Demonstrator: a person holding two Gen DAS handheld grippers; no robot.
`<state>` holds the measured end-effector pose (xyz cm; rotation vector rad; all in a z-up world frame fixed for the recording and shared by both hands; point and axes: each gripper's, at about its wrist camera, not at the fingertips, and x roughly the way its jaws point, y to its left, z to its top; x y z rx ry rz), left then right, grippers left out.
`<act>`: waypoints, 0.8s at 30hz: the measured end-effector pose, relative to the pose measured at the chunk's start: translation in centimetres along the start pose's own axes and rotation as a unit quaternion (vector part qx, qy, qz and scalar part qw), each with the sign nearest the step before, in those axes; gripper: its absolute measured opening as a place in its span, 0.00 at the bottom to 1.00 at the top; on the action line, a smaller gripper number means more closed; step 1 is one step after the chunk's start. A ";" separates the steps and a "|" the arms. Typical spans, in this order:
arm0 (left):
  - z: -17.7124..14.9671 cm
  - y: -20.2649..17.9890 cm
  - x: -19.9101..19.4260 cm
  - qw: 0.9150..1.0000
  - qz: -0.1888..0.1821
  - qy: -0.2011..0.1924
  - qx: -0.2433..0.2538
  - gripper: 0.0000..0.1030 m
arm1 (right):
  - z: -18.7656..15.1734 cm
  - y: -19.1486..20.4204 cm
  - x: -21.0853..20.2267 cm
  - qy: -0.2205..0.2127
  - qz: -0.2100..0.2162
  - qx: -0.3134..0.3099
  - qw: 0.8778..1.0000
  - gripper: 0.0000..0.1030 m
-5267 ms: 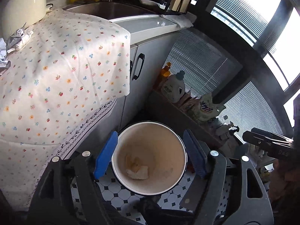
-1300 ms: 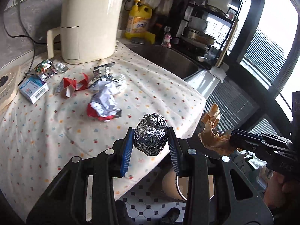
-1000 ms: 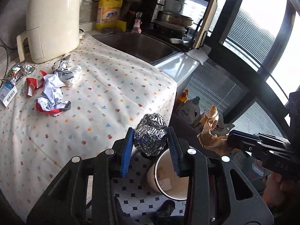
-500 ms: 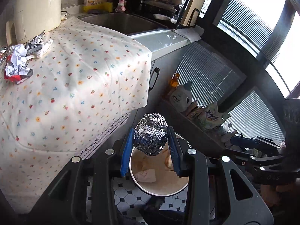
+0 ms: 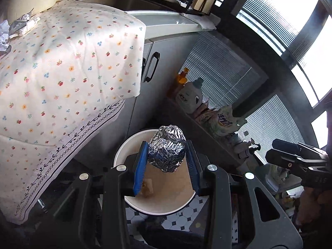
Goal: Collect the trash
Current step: 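Carry the foil ball over the bin and open the left gripper, then move both tools back toward the trash on the cloth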
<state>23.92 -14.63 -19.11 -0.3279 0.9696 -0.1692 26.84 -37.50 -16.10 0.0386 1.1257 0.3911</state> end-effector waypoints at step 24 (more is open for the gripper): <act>7.5 7.6 -8.1 0.998 -0.001 -0.052 0.026 0.91 | 4.8 8.5 -1.0 -0.058 0.006 0.045 0.997 0.76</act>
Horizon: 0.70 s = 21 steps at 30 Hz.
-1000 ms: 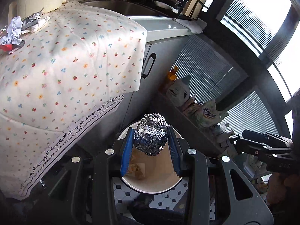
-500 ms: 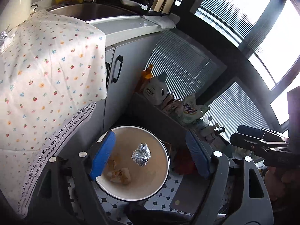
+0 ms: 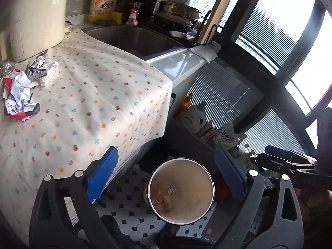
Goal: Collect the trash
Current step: 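Move both tools back toward the trash on the cloth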
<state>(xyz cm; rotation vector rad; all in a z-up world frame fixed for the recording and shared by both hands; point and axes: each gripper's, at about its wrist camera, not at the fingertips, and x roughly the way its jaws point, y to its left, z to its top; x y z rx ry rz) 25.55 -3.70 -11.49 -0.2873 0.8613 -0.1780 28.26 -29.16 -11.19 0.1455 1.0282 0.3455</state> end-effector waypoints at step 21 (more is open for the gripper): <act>2.4 12.9 -8.6 0.994 0.050 -0.080 -0.056 0.93 | 4.1 14.7 2.8 -0.023 0.055 -0.072 0.996 0.86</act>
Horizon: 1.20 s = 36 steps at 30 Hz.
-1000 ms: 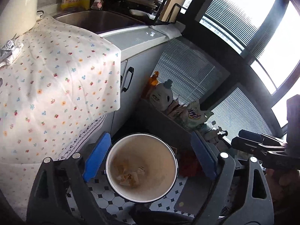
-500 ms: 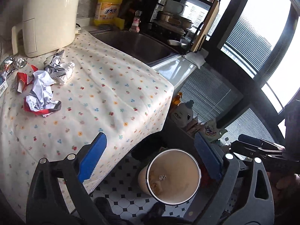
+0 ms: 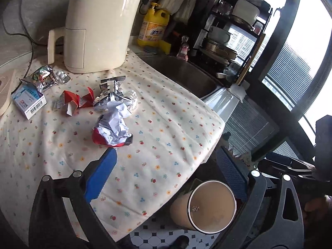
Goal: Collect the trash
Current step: 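Move both tools back toward the trash on the cloth, then grasp the red-white carton with the left gripper while the right gripper grasps crumpled foil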
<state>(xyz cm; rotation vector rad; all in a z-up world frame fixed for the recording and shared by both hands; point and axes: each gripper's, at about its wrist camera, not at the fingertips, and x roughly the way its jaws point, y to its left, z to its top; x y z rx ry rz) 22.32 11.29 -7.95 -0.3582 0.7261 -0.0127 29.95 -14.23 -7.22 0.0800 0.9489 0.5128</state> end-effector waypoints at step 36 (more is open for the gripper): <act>7.0 17.0 0.5 0.999 0.030 -0.025 0.011 0.93 | 5.0 16.3 11.6 -0.004 0.030 -0.022 0.999 0.92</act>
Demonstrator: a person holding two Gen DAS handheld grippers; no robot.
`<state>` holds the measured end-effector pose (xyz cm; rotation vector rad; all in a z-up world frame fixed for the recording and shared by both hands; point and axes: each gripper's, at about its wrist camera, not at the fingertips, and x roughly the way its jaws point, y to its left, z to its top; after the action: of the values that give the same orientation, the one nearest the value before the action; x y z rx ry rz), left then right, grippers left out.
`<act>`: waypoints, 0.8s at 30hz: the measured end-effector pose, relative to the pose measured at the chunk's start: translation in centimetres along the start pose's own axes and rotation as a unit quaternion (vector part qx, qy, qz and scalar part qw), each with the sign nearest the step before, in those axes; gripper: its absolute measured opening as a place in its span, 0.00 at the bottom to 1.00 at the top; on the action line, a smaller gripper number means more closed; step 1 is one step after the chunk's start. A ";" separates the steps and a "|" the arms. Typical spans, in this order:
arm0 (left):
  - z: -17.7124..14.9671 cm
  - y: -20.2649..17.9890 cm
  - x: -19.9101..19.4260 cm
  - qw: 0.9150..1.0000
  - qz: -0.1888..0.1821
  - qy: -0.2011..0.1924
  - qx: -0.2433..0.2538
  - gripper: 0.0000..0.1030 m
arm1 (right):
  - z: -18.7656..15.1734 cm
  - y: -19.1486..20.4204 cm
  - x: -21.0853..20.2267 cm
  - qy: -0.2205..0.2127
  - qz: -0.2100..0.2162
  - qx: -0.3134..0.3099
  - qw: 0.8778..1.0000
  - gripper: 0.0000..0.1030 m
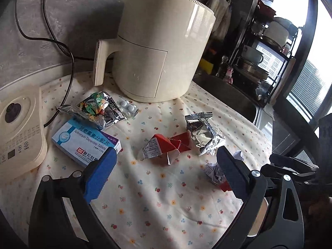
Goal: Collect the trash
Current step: 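Grasp the red-white carton with the left gripper while the right gripper grasps crumpled foil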
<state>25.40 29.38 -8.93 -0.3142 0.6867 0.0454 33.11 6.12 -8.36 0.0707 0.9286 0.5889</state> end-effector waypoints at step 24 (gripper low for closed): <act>1.2 -0.7 8.7 0.994 -0.046 0.071 0.075 0.84 | -0.6 -0.5 2.4 0.046 -0.006 0.032 0.998 0.25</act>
<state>32.99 28.59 -13.33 -0.2048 0.8105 -0.1182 33.96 6.80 -10.69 0.0968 1.0365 0.5544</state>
